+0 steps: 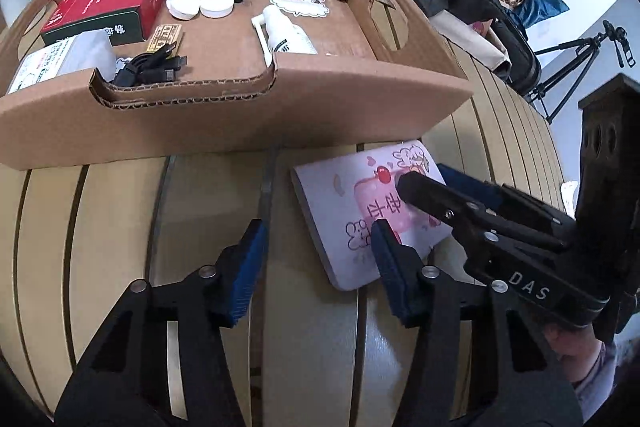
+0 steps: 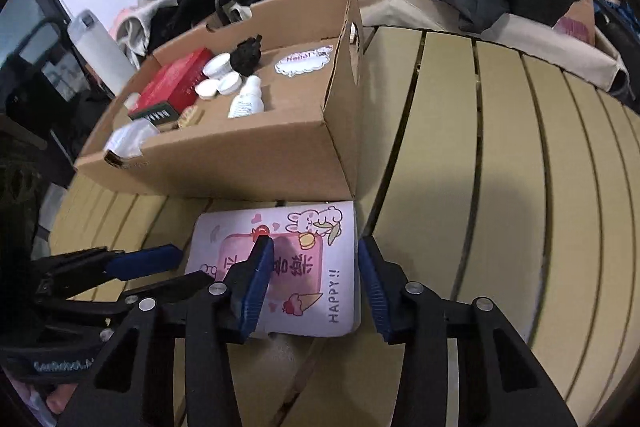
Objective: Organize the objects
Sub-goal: 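Close both grippers on the edge of the pink printed card, then carry the pink card into the tray and open both grippers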
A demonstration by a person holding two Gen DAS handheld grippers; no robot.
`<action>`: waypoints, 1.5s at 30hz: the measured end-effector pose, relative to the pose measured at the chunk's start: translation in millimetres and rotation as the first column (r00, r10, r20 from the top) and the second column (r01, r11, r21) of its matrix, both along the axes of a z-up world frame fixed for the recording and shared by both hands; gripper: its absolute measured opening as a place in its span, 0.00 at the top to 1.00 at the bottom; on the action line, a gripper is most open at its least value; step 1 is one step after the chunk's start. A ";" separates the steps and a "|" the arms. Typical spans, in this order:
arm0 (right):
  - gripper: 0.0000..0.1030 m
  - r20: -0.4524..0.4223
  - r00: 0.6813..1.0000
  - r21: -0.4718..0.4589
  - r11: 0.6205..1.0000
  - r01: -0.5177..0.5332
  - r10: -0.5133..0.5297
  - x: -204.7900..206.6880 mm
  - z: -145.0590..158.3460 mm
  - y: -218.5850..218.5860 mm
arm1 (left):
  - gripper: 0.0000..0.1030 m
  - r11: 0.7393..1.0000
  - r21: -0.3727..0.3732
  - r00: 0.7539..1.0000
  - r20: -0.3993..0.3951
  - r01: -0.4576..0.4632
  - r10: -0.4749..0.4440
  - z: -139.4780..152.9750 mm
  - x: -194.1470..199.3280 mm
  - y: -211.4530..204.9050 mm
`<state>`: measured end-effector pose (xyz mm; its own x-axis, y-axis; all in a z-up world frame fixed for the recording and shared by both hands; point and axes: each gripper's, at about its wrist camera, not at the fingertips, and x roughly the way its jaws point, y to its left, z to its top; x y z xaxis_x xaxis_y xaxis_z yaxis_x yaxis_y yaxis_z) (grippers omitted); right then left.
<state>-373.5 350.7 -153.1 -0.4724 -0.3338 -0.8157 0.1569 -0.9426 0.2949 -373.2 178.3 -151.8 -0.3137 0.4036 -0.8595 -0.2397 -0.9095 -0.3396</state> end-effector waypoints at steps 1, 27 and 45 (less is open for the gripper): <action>0.54 0.001 1.000 -0.022 1.000 0.005 -0.005 1.1 -1.6 3.0 | 0.51 1.000 0.001 1.000 -0.004 -0.002 0.002 0.4 0.6 0.3; 0.80 -0.048 0.998 -0.045 0.998 0.038 -0.040 169.6 52.8 -27.1 | 0.82 0.990 0.111 0.995 -0.053 0.087 -0.082 46.5 141.5 -37.6; 0.80 -0.055 0.994 -0.247 0.963 -0.107 0.096 -86.8 103.6 -97.0 | 0.84 0.989 -0.049 0.985 -0.108 -0.140 0.134 116.6 -96.5 -99.6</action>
<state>-460.3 253.7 -49.5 -0.4581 -0.5717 -0.6807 0.2652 -0.8188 0.5092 -469.7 78.7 -35.2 -0.4516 0.3024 -0.8394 -0.1426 -0.9532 -0.2667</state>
